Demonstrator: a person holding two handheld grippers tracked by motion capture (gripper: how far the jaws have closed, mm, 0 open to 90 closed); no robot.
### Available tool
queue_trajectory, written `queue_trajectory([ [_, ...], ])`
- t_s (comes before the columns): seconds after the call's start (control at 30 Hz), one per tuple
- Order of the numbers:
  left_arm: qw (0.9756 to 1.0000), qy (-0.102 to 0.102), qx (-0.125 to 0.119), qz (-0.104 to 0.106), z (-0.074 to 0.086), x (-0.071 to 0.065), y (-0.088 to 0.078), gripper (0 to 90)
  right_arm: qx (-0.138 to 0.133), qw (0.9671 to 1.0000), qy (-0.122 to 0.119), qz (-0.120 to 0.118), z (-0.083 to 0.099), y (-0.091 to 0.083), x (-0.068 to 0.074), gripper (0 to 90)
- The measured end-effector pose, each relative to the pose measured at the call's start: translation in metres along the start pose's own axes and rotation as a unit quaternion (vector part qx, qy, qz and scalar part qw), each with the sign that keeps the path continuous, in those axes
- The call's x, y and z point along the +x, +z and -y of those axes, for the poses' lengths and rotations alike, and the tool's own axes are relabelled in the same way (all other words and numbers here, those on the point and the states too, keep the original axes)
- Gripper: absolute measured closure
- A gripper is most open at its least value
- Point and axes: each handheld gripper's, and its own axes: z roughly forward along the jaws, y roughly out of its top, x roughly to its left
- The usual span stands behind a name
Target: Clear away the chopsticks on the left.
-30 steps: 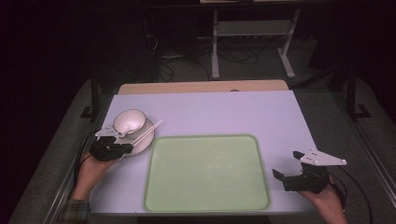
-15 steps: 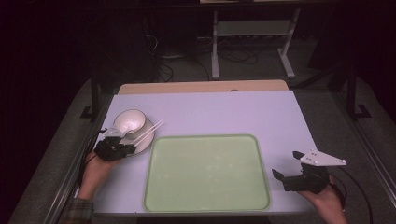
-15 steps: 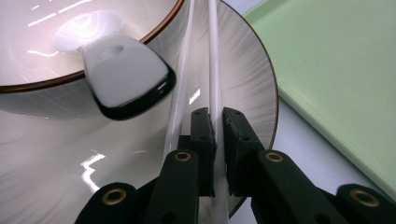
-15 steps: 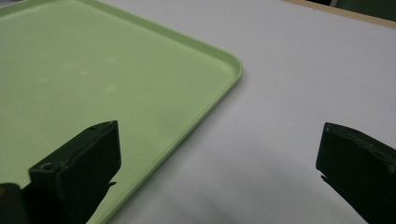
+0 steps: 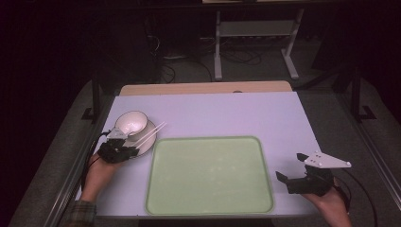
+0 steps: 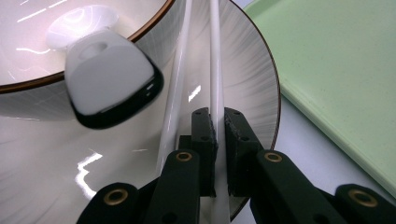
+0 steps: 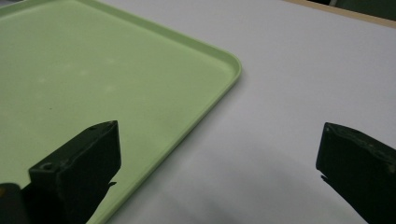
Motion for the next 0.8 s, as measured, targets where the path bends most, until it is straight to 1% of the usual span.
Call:
queue_trajectory([
  [0.13, 1.0000, -0.003, -0.007, 0.003, 0.000, 0.001, -0.003, 83.6, -0.001, 1.0000, 0.000, 0.000, 0.000, 0.000, 0.000, 0.0],
  [0.3, 0.9996, -0.011, -0.025, 0.011, -0.001, 0.001, -0.009, 83.6, -0.001, 1.0000, 0.001, 0.000, 0.000, 0.000, 0.000, 0.0],
  [0.4, 0.9994, -0.011, -0.029, 0.017, -0.002, 0.000, -0.012, 83.7, -0.001, 1.0000, 0.000, 0.000, 0.000, 0.000, 0.000, 0.0],
  [0.47, 0.9989, -0.013, -0.037, 0.024, -0.004, -0.003, -0.015, 83.7, -0.001, 1.0000, 0.001, 0.000, 0.000, -0.001, 0.000, 0.0],
  [0.57, 0.9988, -0.011, -0.039, 0.028, -0.006, -0.005, -0.016, 83.7, -0.001, 1.0000, 0.001, 0.000, 0.000, -0.001, -0.001, 0.0],
  [0.8, 0.9975, -0.008, -0.047, 0.051, -0.014, -0.017, -0.016, 83.7, -0.002, 1.0000, 0.000, 0.000, 0.000, -0.001, -0.001, 0.0],
])
